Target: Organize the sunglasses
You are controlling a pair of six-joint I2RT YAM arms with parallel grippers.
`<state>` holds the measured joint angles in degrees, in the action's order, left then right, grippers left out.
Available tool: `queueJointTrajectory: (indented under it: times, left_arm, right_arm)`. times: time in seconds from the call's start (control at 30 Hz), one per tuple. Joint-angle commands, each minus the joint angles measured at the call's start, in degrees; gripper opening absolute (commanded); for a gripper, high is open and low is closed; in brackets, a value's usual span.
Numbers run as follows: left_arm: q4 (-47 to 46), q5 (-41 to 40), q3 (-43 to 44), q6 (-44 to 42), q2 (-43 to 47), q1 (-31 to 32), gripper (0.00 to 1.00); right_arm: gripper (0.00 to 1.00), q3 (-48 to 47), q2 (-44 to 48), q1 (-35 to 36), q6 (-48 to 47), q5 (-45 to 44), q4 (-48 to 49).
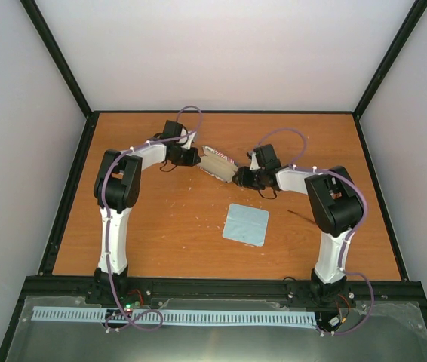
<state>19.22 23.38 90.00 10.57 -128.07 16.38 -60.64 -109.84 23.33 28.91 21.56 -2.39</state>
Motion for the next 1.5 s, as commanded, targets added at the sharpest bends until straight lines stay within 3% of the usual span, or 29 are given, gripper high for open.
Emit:
queueJointTrajectory:
  times: [0.0,0.23,0.5,0.6,0.73,0.8,0.9,1.2,1.47]
  left_arm:
    - [-0.9,-2.4,-1.5,2.0,2.3,-0.4,0.00]
    - [-2.0,-4.2,-2.7,2.3,3.8,0.6,0.00]
    - [-2.4,-4.0,-2.9,2.4,3.5,1.8,0.01]
    - [-2.4,-3.5,-3.0,1.9,3.3,1.9,0.10]
    - [-1.8,-4.3,-3.0,0.6,3.6,2.0,0.37]
    - [-1.3,-5.6,-2.3,-0.9,3.9,1.9,0.57]
    - [-0.8,-7.1,-1.2,-3.5,5.5,1.2,0.67]
    - [-5.3,-7.0,-10.5,-11.6,15.6,-5.1,0.69]
    - [-5.6,-5.5,-14.3,-12.9,16.9,-11.3,0.67]
  right_arm:
    - [0.48,-3.1,-1.8,1.1,2.4,-2.6,-0.2]
    - [0.46,-6.4,-5.2,1.3,4.3,-1.8,0.7]
    - [0.15,-9.0,-8.2,1.8,4.3,-1.8,-2.3]
    - [0.03,-9.0,-8.6,1.8,4.6,-1.7,-2.3]
    - [0.03,-10.0,-8.2,1.8,2.4,-3.8,-4.4]
    - [0.03,-11.5,-8.1,1.8,-0.2,-5.2,-6.9]
    - [0.03,-14.2,-8.3,0.8,-4.5,-6.8,-11.2]
    - [0.03,-23.1,-11.3,-3.2,-19.1,-6.4,-23.2]
    - [0.04,-30.7,-18.6,-3.4,-27.4,-3.7,-31.0]
